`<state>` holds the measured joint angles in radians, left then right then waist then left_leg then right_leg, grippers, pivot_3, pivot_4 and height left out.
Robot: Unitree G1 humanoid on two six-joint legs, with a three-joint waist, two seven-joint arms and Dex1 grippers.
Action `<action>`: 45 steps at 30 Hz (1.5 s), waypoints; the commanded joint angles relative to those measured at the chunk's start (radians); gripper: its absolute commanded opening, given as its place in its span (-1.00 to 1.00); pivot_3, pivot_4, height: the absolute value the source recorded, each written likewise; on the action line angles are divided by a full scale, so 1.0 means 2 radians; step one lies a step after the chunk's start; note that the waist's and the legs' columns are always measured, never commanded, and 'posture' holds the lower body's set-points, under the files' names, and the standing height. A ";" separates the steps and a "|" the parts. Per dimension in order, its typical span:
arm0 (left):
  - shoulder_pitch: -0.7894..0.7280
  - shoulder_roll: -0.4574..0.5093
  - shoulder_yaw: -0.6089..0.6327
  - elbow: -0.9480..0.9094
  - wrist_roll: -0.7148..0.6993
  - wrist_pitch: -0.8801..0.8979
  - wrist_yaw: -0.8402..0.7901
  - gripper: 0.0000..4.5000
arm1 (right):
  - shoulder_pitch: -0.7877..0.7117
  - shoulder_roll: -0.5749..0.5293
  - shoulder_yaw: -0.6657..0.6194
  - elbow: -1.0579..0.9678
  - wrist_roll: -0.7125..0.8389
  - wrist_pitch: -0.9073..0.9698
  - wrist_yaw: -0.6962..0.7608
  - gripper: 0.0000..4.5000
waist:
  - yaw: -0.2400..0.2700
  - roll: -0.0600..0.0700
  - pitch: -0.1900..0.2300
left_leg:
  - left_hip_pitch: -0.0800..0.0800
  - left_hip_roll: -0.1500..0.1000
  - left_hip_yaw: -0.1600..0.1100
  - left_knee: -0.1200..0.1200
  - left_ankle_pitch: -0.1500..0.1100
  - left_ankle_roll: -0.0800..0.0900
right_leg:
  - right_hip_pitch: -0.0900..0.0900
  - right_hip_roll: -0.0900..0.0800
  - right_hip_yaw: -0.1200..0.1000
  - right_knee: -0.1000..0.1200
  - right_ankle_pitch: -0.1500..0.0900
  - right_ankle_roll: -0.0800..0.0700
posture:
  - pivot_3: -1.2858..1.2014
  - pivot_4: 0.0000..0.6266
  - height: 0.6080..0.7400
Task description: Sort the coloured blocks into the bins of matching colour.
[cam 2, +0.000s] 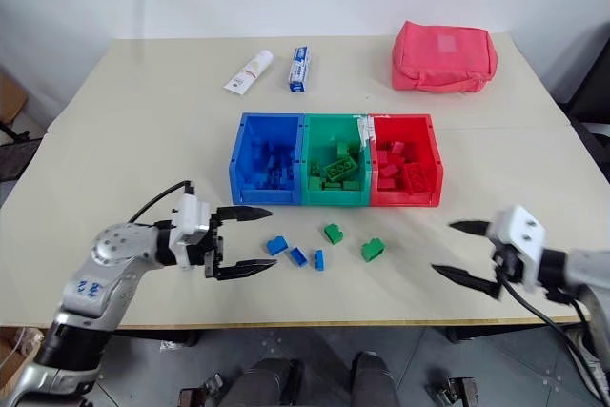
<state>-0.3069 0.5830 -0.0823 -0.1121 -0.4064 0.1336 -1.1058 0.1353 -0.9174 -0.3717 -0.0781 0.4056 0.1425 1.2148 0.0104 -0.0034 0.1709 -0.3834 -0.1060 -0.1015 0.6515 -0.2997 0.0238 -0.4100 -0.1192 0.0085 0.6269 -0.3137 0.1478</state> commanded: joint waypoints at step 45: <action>0.151 0.015 0.141 -0.070 -0.040 -0.023 0.070 1.00 | -0.493 0.235 0.244 0.131 -0.081 0.150 -0.192 0.66 | -0.008 0.000 0.000 | -0.002 0.005 -0.001 0.000 -0.002 -0.003 | -0.002 0.002 -0.001 0.001 0.000 -0.003 | 0.03 -0.52 1.00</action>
<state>-0.0071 0.6056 0.1689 -0.2210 -0.4644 0.0932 -0.9739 -0.8501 -0.4238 0.1482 0.2517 0.2082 0.4601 0.7857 -0.0056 -0.0029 0.1709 -0.3871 -0.0966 -0.1035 0.6523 -0.3042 0.0181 -0.4144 -0.1146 0.0065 0.6282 -0.3130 0.1423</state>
